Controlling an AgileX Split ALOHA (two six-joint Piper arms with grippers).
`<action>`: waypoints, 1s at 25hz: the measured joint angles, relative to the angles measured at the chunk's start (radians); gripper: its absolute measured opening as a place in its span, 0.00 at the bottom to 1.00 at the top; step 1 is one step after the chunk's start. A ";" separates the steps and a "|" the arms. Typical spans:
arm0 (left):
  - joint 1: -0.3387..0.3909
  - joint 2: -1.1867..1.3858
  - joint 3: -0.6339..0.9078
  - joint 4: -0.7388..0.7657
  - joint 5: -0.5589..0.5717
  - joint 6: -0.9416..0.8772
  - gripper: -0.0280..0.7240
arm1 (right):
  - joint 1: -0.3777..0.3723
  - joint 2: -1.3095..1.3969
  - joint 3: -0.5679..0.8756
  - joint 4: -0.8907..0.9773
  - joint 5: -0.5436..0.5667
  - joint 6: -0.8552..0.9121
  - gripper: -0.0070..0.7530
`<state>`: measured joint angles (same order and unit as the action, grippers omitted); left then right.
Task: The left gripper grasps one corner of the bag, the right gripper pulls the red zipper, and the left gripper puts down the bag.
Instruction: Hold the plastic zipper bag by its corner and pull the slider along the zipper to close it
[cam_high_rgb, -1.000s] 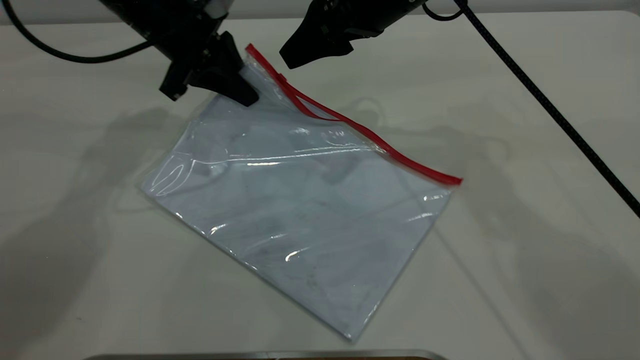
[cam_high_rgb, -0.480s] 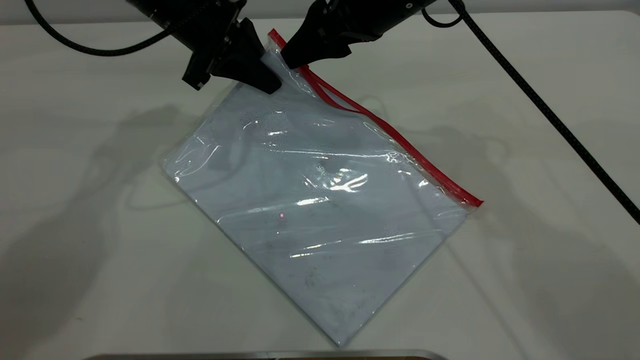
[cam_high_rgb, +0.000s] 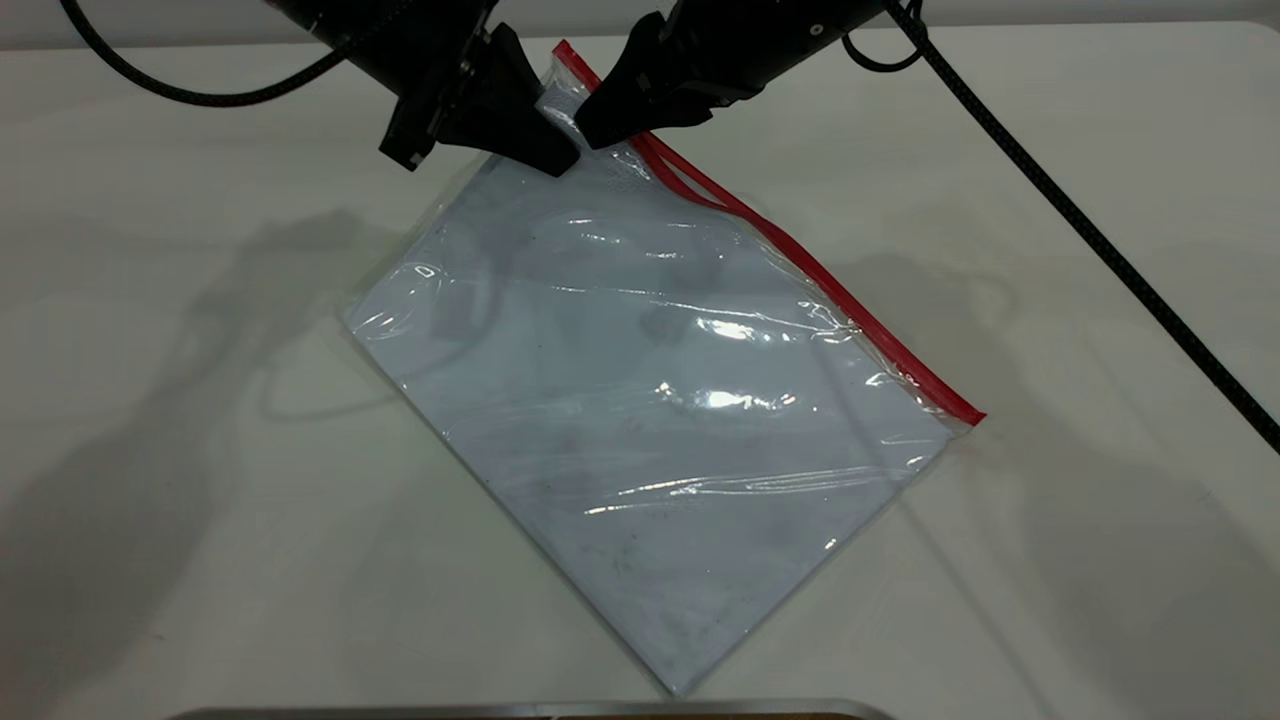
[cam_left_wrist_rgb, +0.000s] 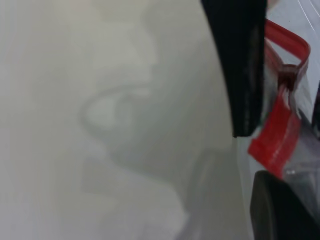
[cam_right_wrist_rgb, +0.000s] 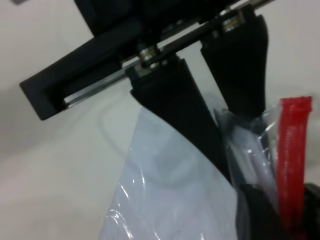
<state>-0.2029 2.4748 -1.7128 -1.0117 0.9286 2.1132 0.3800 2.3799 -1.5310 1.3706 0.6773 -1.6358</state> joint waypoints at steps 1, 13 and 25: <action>0.000 0.000 0.000 0.000 0.000 0.000 0.11 | 0.000 0.000 0.000 -0.006 0.004 0.000 0.24; -0.011 0.000 0.000 -0.019 0.001 0.001 0.11 | -0.056 0.000 -0.008 -0.046 0.126 0.056 0.18; -0.008 0.000 0.000 -0.007 -0.018 0.001 0.11 | -0.090 0.000 -0.008 -0.055 0.198 0.084 0.24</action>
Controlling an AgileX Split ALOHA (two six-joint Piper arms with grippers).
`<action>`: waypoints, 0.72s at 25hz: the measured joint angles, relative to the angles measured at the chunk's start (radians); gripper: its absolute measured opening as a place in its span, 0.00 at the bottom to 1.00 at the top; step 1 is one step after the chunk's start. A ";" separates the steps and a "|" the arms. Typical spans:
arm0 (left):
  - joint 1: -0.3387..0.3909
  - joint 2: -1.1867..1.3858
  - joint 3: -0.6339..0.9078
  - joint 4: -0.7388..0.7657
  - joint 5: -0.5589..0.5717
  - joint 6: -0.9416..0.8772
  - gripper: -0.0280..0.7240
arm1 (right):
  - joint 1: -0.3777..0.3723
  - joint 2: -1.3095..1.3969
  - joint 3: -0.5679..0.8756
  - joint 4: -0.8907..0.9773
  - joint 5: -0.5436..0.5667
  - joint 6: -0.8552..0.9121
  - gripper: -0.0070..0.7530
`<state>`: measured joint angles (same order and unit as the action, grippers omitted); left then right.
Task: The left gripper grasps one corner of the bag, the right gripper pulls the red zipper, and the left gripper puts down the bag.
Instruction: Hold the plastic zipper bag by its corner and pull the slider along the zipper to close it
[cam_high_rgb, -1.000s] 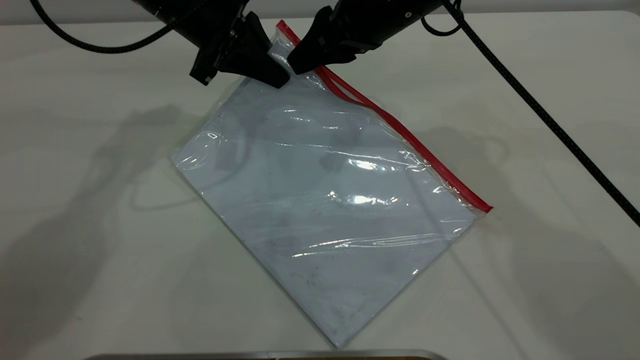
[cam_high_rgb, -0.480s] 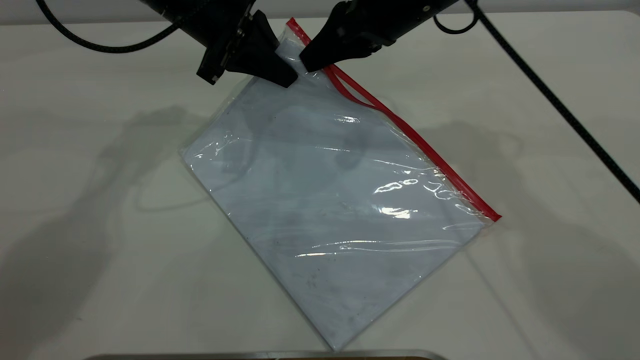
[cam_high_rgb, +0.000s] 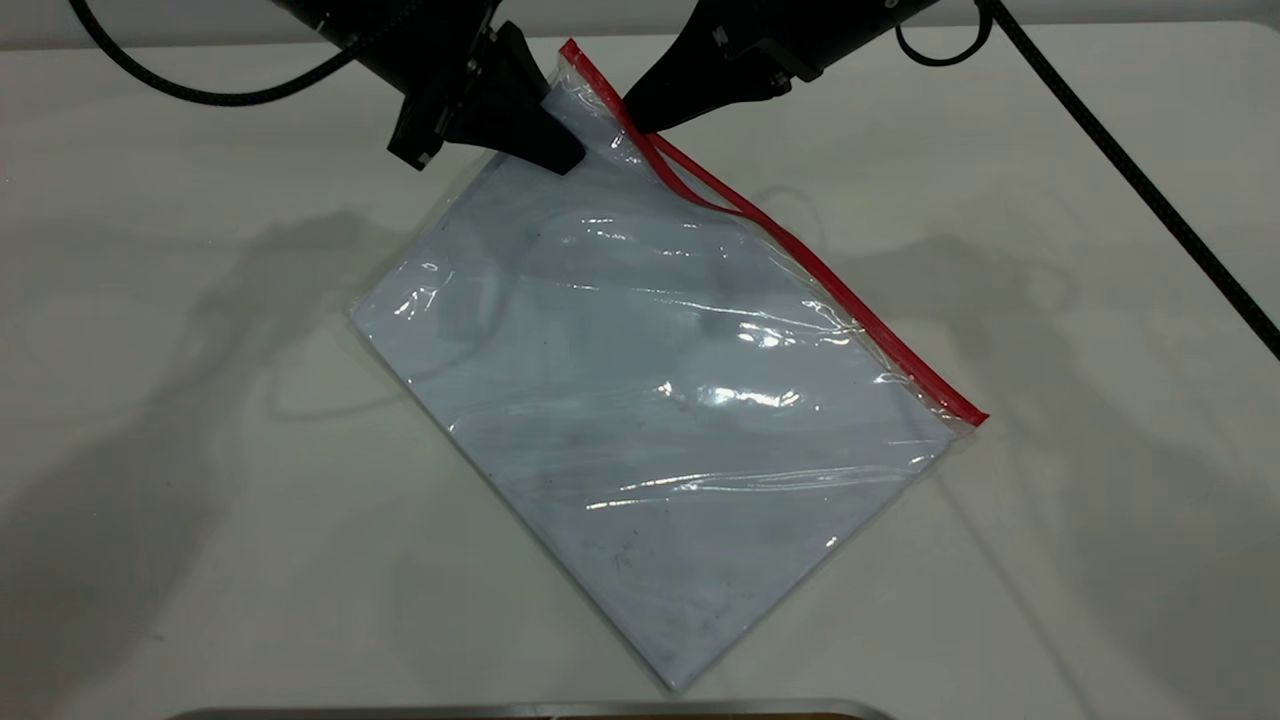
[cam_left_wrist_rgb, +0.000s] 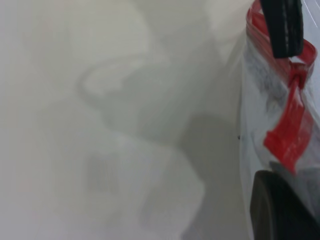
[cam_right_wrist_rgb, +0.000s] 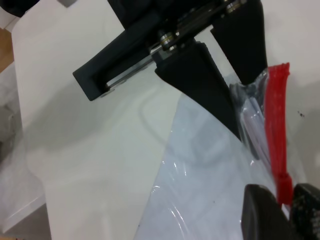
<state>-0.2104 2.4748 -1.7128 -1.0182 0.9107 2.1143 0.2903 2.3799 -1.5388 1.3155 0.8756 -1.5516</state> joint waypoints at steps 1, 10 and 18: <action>0.000 0.000 0.000 0.000 0.000 0.000 0.11 | 0.000 0.000 0.000 0.000 -0.006 0.000 0.24; 0.000 0.000 0.000 -0.056 0.000 0.000 0.11 | 0.000 0.000 0.000 0.012 -0.043 0.000 0.35; 0.000 0.000 0.000 -0.060 0.000 0.000 0.11 | 0.000 0.000 0.000 0.025 -0.039 -0.001 0.29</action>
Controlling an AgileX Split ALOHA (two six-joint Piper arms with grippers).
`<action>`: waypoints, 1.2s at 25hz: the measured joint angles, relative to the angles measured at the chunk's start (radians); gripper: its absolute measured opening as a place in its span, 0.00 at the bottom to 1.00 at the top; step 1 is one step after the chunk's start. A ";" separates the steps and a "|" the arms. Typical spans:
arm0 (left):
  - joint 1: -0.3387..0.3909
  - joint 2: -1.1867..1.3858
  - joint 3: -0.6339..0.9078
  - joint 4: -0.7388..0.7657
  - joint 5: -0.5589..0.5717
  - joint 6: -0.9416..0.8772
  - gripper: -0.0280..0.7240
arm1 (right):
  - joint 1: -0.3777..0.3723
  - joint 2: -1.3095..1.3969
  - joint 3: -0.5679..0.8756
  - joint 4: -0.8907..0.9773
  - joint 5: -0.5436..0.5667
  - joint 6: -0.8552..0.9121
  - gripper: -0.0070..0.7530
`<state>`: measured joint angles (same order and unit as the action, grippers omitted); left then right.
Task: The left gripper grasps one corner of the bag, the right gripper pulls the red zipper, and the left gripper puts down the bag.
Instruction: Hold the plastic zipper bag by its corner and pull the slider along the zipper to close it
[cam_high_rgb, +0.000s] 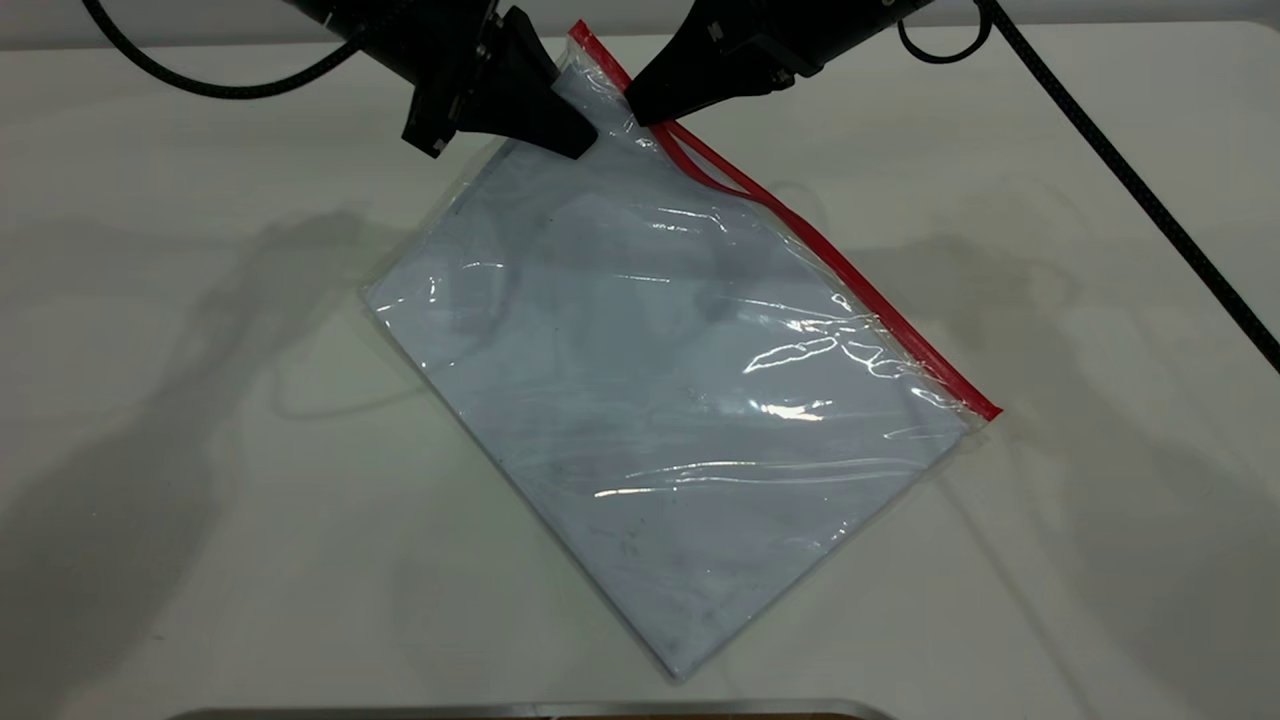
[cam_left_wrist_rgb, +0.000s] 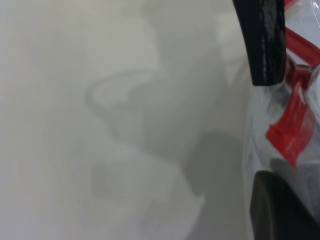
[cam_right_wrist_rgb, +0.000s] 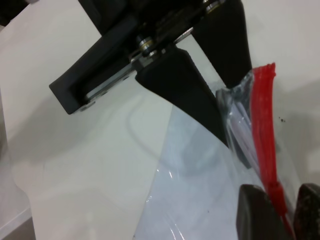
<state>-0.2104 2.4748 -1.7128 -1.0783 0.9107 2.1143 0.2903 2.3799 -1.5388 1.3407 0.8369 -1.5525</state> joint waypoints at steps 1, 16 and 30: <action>0.000 0.000 0.000 0.000 0.000 0.001 0.11 | 0.000 0.000 0.000 0.000 0.000 0.000 0.28; 0.000 0.000 0.000 -0.009 0.000 0.002 0.11 | 0.000 0.000 0.000 0.007 0.000 0.000 0.05; 0.015 0.009 0.000 -0.060 0.013 -0.020 0.11 | 0.000 0.000 -0.003 -0.128 -0.015 0.041 0.05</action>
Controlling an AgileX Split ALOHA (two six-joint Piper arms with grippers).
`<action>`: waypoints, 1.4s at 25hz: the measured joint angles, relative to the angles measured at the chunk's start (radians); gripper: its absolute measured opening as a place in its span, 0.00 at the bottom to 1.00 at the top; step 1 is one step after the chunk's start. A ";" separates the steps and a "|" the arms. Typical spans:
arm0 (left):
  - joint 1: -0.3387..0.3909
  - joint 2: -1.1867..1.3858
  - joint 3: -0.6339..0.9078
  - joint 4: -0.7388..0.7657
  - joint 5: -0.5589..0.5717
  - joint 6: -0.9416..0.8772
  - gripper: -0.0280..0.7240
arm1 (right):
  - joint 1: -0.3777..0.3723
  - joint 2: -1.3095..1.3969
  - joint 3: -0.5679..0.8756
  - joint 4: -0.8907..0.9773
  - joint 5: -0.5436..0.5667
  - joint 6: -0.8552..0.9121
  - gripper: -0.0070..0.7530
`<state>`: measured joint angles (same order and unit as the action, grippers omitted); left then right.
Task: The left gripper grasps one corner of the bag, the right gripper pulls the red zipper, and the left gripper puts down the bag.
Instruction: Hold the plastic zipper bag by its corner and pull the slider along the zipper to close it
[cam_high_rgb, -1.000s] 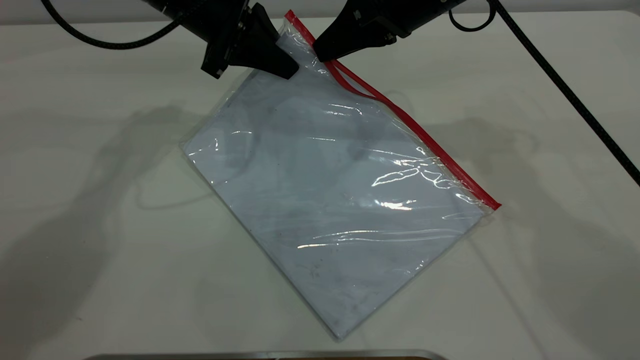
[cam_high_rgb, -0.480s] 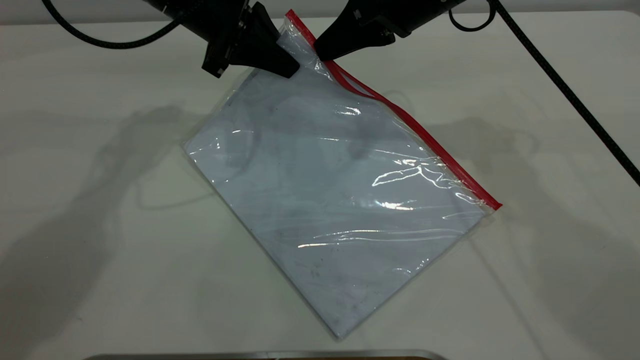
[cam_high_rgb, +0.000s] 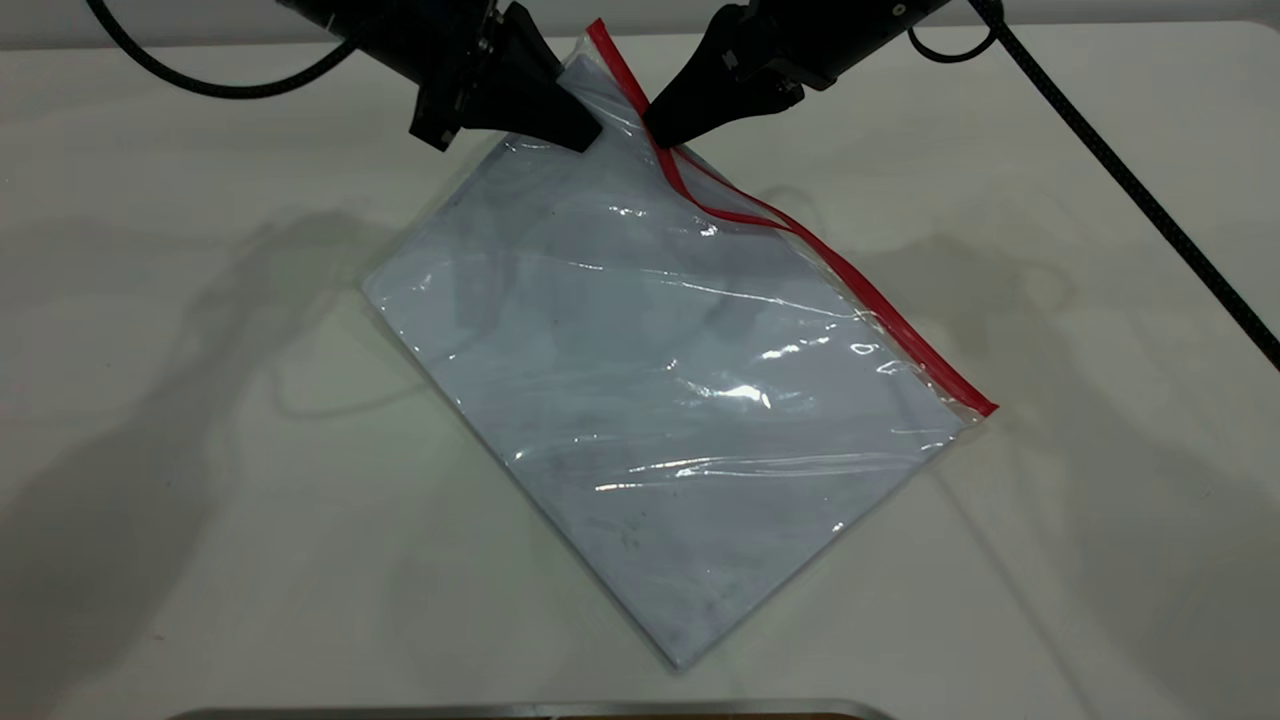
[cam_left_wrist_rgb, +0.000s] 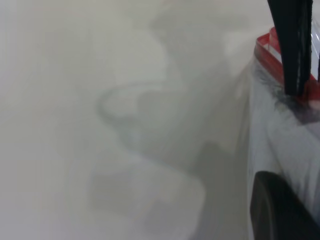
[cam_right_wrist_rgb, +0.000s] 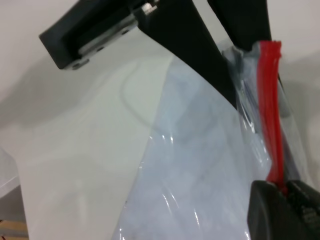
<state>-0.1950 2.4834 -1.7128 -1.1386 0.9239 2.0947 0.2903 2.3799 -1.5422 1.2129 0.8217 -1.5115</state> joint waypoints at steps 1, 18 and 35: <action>0.003 0.000 0.000 -0.002 0.001 -0.010 0.11 | 0.000 0.000 0.000 -0.001 -0.003 0.000 0.05; 0.040 0.001 0.000 -0.012 0.041 -0.080 0.11 | 0.008 -0.001 -0.007 -0.048 -0.027 0.045 0.06; 0.065 0.002 0.000 -0.016 0.075 -0.120 0.11 | 0.009 -0.001 -0.009 -0.215 -0.046 0.147 0.07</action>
<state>-0.1303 2.4850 -1.7128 -1.1545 0.9994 1.9747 0.2991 2.3790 -1.5507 0.9974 0.7755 -1.3642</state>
